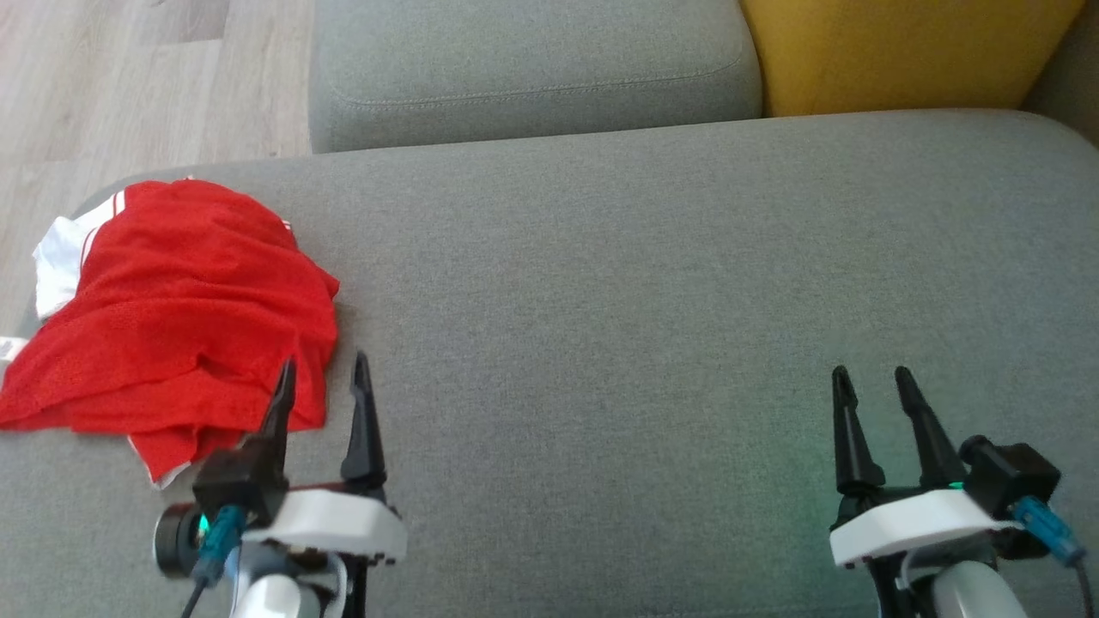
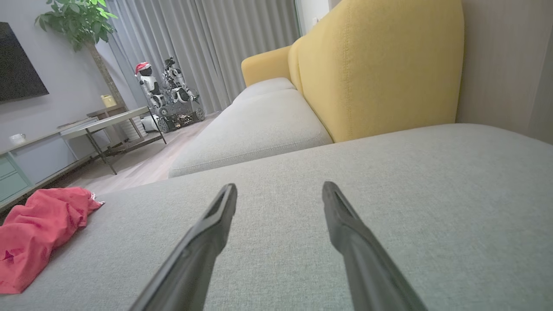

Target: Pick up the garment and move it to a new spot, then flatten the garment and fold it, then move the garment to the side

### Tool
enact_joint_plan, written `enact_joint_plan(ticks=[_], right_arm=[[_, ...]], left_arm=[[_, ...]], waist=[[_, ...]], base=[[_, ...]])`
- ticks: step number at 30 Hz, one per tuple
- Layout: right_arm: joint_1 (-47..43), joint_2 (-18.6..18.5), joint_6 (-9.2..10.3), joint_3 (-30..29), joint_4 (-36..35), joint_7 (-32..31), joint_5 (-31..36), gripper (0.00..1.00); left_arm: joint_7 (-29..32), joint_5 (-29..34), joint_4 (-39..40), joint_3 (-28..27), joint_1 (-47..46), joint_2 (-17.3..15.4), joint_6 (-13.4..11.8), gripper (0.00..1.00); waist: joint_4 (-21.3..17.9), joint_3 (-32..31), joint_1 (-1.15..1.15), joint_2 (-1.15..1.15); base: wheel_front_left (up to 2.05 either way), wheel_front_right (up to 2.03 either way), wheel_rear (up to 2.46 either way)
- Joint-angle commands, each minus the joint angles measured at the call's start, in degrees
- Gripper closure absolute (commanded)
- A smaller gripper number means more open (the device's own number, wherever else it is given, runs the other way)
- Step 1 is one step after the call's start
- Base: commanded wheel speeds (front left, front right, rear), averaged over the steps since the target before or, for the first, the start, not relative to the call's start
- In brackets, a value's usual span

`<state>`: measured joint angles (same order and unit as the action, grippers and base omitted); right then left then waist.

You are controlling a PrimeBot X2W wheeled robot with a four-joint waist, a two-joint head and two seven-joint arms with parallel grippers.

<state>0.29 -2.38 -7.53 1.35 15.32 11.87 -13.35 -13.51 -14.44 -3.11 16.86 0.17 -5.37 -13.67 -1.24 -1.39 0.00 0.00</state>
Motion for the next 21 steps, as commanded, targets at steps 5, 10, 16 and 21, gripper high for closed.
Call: enact_joint_plan(ticks=[5,10,16,21], right_arm=[[2.7,-0.5,0.04,3.0,-0.3,1.8,2.3,0.00],[2.9,-0.5,0.04,3.8,0.5,2.5,-0.4,0.00],[3.2,-0.5,0.04,4.1,1.1,2.9,-1.1,0.00],[3.2,-0.5,0.04,4.0,1.5,3.0,-1.3,0.00]], left_arm=[[-1.4,3.4,-1.8,-4.7,-0.2,1.5,3.3,0.00],[-1.5,3.2,-5.4,-6.8,-0.5,2.3,6.0,0.00],[-1.5,2.2,-5.9,-7.1,-0.8,2.5,6.6,0.00],[-1.5,1.6,-5.8,-6.9,-1.0,2.5,6.2,0.00]], waist=[[-0.4,0.0,0.00,0.00],[-0.6,0.0,0.00,0.00],[-0.7,0.0,0.00,0.00],[-0.7,-0.1,0.00,0.00]], base=[[0.00,0.00,0.00],[0.00,0.00,0.00],[0.00,0.00,0.00],[0.00,0.00,0.00]])
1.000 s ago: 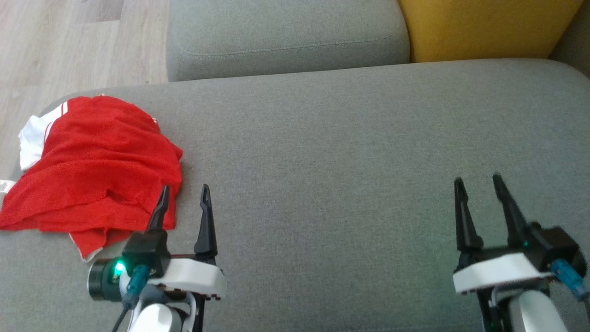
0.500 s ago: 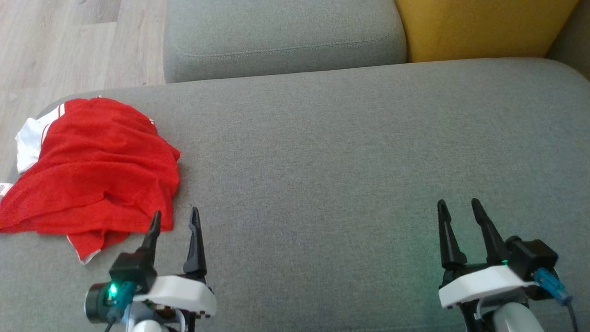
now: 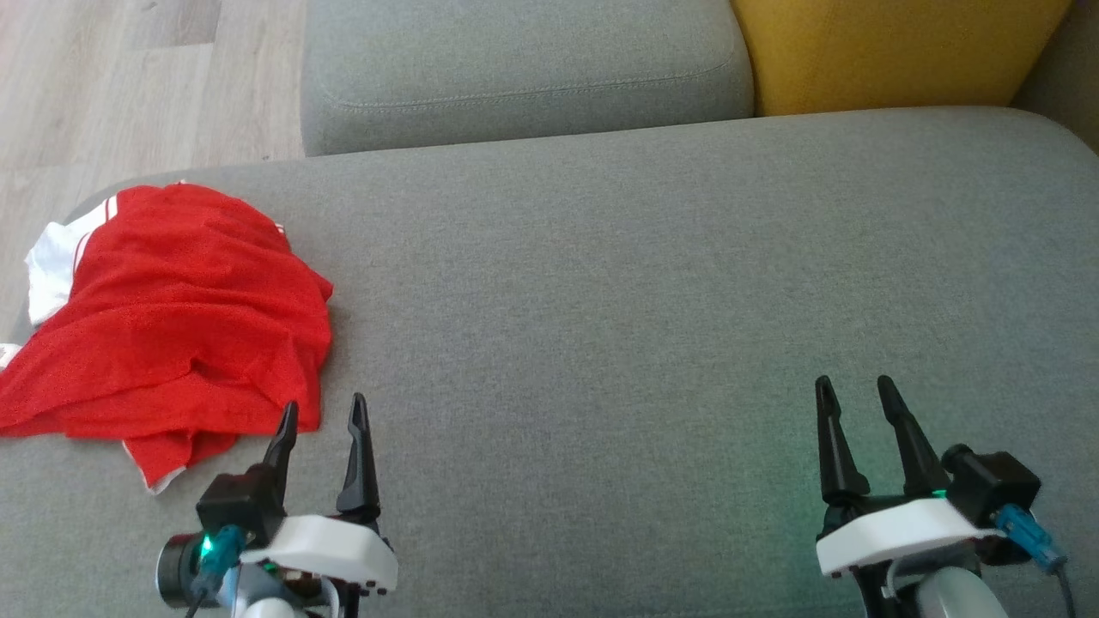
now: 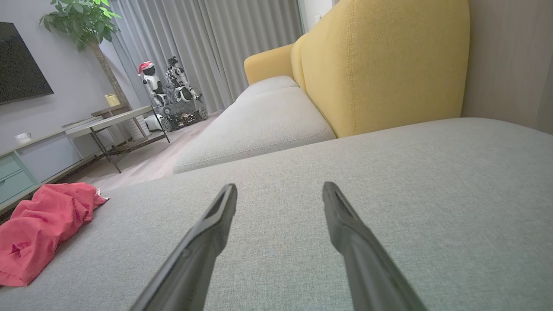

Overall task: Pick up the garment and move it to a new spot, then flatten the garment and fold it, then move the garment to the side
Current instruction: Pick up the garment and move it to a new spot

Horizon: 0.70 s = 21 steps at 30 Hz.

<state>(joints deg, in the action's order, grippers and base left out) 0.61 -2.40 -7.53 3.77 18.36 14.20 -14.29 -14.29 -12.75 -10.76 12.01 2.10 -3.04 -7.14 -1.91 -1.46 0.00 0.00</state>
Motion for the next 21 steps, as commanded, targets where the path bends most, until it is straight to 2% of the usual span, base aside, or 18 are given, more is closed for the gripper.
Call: enact_joint_plan(ticks=[1,11,16,21], right_arm=[[2.9,-0.5,0.04,1.6,-1.5,0.7,-0.4,0.00],[3.1,-0.5,0.04,1.5,-1.2,0.8,-0.7,0.00],[2.9,-0.5,0.04,2.2,-1.3,0.8,-0.7,0.00],[2.3,-0.5,0.04,3.2,-1.8,0.8,-0.6,0.00]], left_arm=[[-0.7,-0.2,1.8,-2.0,-3.0,0.1,-0.3,0.00],[-0.7,-0.6,1.9,-1.9,-3.1,0.2,-0.6,0.00],[-0.7,-0.4,2.5,-2.4,-3.2,0.2,-0.9,0.00],[-0.7,0.1,3.2,-2.9,-3.2,0.2,-0.9,0.00]], waist=[[0.0,0.0,0.00,0.00],[1.0,-0.1,0.00,0.00],[3.6,-0.5,0.00,0.00],[7.9,-0.9,0.00,0.00]], base=[[0.00,0.00,0.00],[0.00,0.00,0.00],[0.00,0.00,0.00],[0.00,0.00,0.00]])
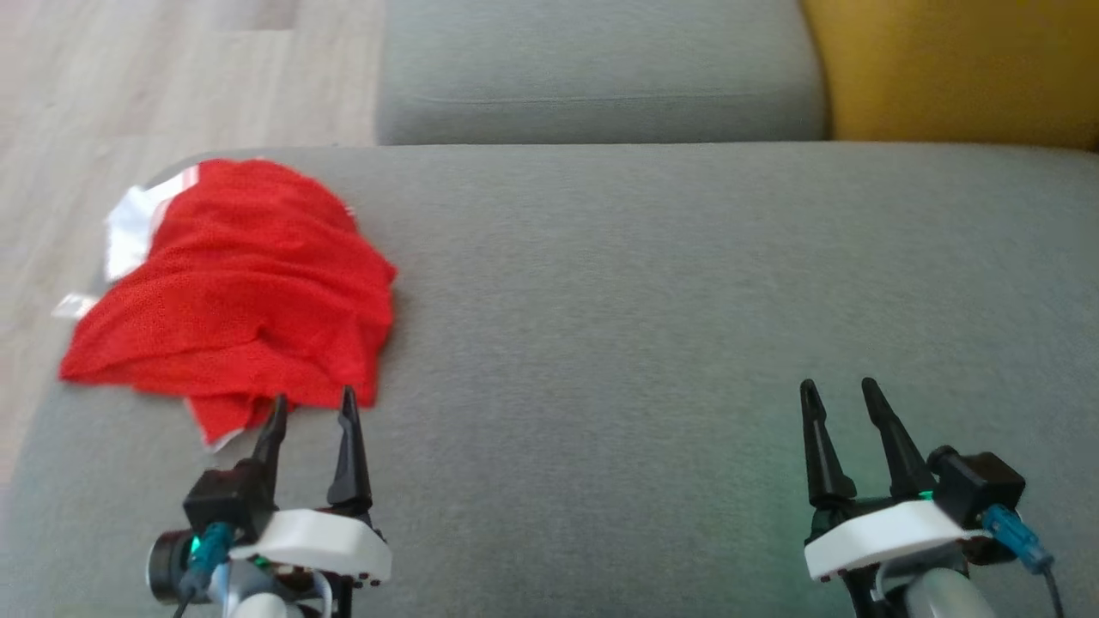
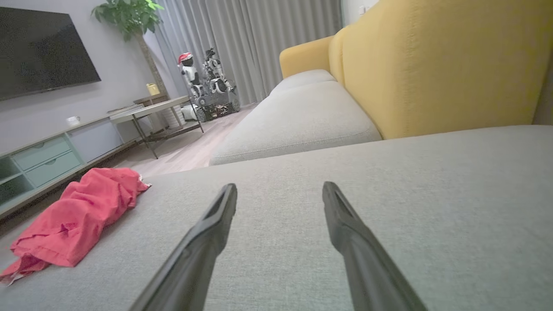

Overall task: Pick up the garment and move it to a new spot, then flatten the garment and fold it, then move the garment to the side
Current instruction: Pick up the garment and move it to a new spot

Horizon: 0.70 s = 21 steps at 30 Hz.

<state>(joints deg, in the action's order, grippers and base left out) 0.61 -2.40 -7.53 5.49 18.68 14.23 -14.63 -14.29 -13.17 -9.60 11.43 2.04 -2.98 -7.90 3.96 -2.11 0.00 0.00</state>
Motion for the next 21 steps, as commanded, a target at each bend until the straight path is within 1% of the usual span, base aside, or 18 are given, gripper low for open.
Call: enact_joint_plan(ticks=[1,12,21], right_arm=[[2.1,-0.5,0.04,1.7,-2.2,0.8,-0.3,0.00],[1.1,-0.5,0.04,4.5,-2.8,0.8,-0.5,0.00],[0.3,-0.5,0.04,5.5,-3.0,0.8,-1.2,0.00]], left_arm=[[-0.7,0.6,2.2,-2.5,-3.1,0.1,-0.1,0.00],[-0.7,1.6,3.7,-5.3,-2.1,0.1,0.0,0.00],[-0.7,1.7,3.9,-6.2,-1.3,0.1,0.5,0.00]], waist=[[3.0,-0.4,0.00,0.00],[13.2,-0.7,0.00,0.00],[19.7,-0.4,0.00,0.00]], base=[[0.00,0.00,0.00],[0.00,0.00,0.00],[0.00,0.00,0.00]])
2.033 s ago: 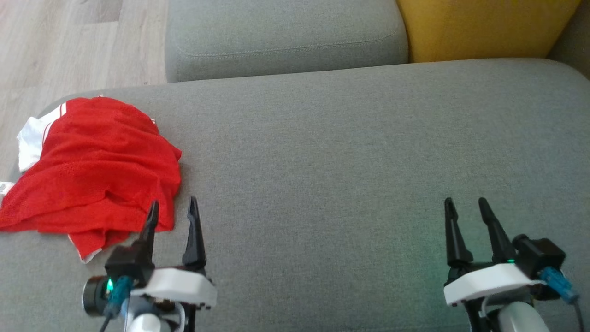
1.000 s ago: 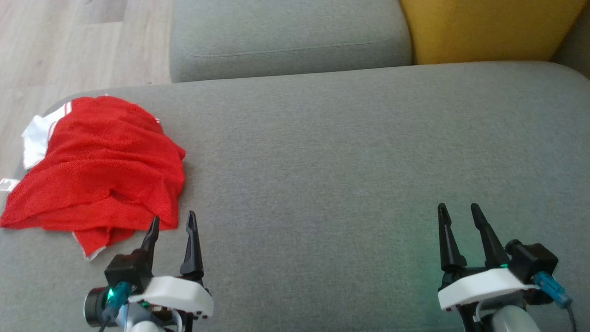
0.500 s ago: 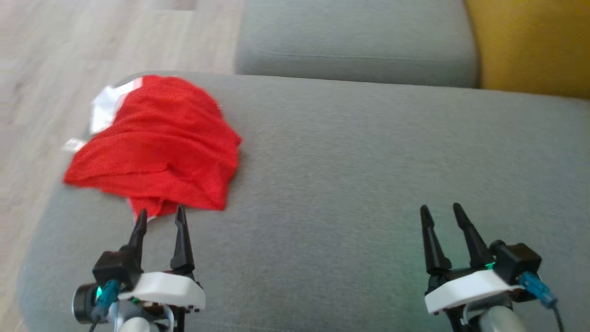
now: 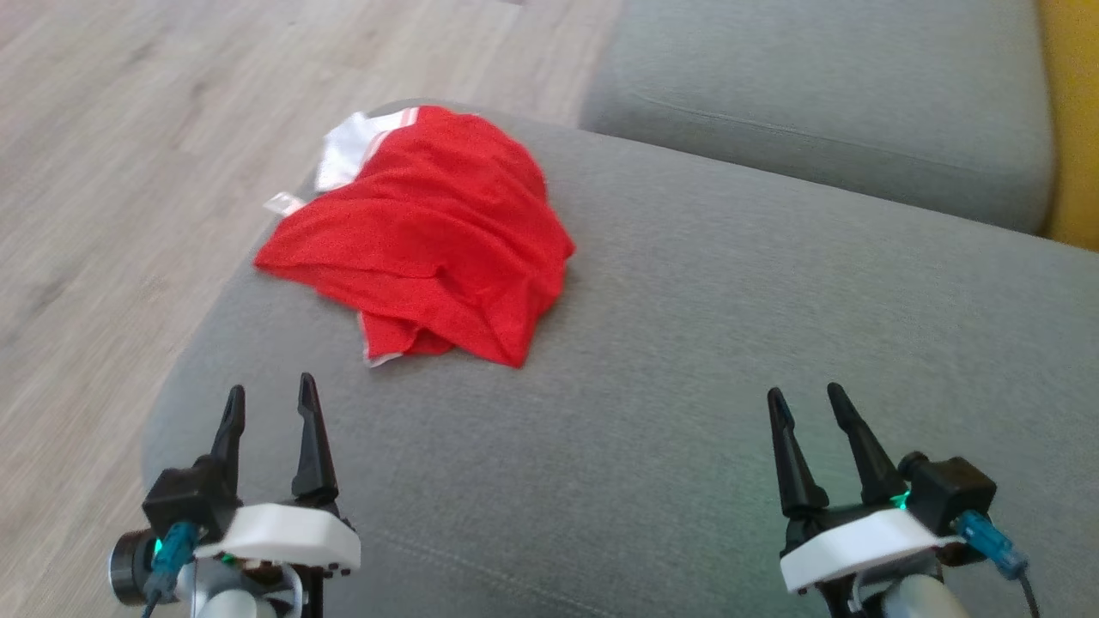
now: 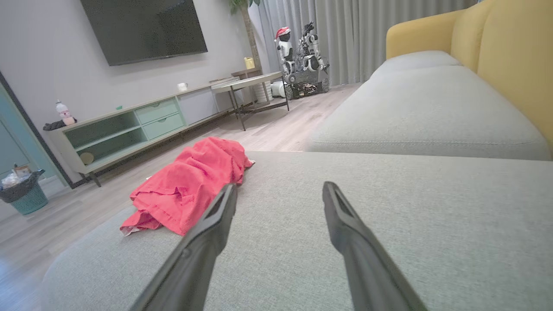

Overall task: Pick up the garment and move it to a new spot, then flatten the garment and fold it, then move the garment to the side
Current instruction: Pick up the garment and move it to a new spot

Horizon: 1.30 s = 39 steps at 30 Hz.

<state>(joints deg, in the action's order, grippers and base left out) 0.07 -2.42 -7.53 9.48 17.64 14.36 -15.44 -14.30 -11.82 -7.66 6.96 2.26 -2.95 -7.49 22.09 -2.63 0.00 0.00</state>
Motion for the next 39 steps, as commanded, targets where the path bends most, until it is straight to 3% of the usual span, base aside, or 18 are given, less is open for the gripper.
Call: enact_joint_plan(ticks=[1,10,17,26,32,39], right_arm=[[0.8,-0.5,0.04,1.7,-1.9,0.6,-0.4,0.00],[1.0,-0.5,0.04,2.9,-1.7,0.6,-0.8,0.00],[1.4,-0.5,0.04,3.2,-1.5,0.6,-0.4,0.00],[3.0,-0.5,0.04,1.2,-2.2,0.3,2.3,0.00],[5.4,-0.5,0.04,-0.9,-4.6,-0.4,4.3,0.00],[8.1,-0.5,0.04,-1.8,-7.3,-0.7,5.6,0.00]], left_arm=[[-0.7,0.2,2.0,-1.9,-1.4,0.1,0.1,0.00],[-0.7,-0.2,2.2,-2.8,-1.2,0.1,0.2,0.00],[-0.7,-1.0,1.6,-4.5,-1.8,0.1,0.7,0.00],[-0.7,-2.3,-2.6,-9.5,-9.1,-0.4,6.0,0.00],[2.3,-3.0,-10.0,-8.6,-20.2,-6.0,11.4,0.00],[14.3,-6.1,-22.4,-7.1,-36.5,-13.8,14.3,0.00]], waist=[[2.0,0.2,0.00,0.00],[4.0,0.4,0.00,0.00],[2.6,1.0,0.00,0.00],[-2.7,5.6,0.00,0.00],[-7.9,11.1,0.00,0.00],[-14.8,18.9,0.00,0.00]], base=[[0.00,0.00,0.00],[0.00,0.00,0.00],[0.00,0.00,0.00],[0.00,0.00,0.00],[0.00,0.00,0.00],[0.00,0.00,0.00]])
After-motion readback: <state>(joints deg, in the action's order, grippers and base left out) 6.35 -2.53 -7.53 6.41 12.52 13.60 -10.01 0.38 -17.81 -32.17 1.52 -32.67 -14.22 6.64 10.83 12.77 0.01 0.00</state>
